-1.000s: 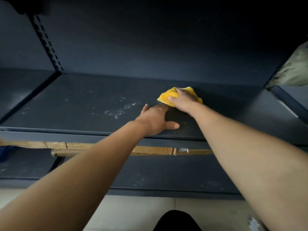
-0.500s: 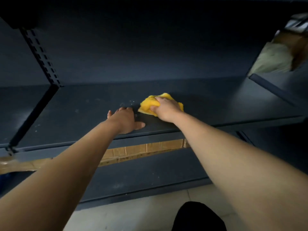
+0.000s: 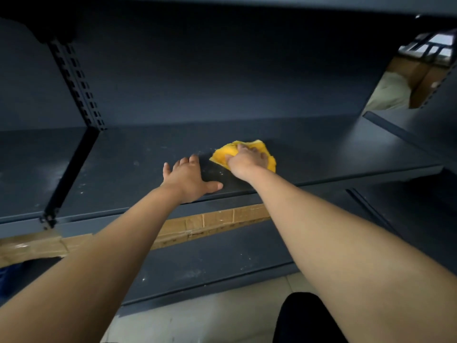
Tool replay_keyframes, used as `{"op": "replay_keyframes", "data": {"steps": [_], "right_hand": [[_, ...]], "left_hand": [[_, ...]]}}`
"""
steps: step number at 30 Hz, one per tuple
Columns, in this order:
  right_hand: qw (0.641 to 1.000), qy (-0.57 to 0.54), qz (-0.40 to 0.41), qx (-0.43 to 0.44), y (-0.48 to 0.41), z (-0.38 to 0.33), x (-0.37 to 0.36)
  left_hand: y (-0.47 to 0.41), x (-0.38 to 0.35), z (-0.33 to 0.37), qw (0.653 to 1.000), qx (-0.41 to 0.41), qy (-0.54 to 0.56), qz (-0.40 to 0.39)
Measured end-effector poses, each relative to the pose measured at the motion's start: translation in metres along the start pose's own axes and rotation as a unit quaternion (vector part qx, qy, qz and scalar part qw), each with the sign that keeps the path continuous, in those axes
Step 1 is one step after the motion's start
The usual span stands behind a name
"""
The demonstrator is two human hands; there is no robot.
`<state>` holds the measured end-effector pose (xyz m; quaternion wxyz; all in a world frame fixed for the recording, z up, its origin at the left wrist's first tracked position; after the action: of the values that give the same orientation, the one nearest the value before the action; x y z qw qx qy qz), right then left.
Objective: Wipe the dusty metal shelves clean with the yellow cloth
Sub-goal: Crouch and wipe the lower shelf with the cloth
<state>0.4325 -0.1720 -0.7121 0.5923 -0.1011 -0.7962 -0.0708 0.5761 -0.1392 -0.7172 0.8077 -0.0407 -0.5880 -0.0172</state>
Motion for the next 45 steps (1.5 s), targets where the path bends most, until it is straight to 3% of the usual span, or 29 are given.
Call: {"op": "replay_keyframes", "data": {"steps": [4,9,25,36,39,45], "right_hand": [[0.997,-0.011,-0.017,0.080,0.020,-0.047,-0.015],[0.993,0.004,-0.027,0.114,0.018,-0.038,-0.010],[1.000,0.008,0.009,0.027,-0.037,-0.035,-0.015],[0.985,0.006,-0.039,0.166,0.001,-0.064,-0.025],[0.987,0.005,-0.033,0.154,0.013,-0.041,-0.015],[0.999,0.031,0.003,0.025,0.019,-0.013,-0.007]], "left_hand": [[0.008,0.005,-0.028,0.999,0.021,0.020,-0.016],[0.004,0.006,-0.025,0.999,0.016,0.009,-0.035],[0.002,0.002,-0.030,1.000,0.002,0.000,-0.031],[0.008,0.004,-0.031,0.999,0.045,0.001,-0.013],[0.013,0.006,-0.033,0.998,0.062,-0.013,-0.003],[0.022,0.015,-0.051,0.999,0.046,-0.025,-0.012]]}}
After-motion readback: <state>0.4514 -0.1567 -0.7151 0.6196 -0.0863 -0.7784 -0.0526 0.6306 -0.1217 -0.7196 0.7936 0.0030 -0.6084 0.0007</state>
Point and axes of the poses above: each hand's wrist, its own y-axis away from the middle knuckle, its own x-axis out of the back of the hand, z = x × y, the point moved 4 cm from there along -y, towards the middle knuckle, and after that the axes turned 9 degrees about z, right-handed, at the moved point
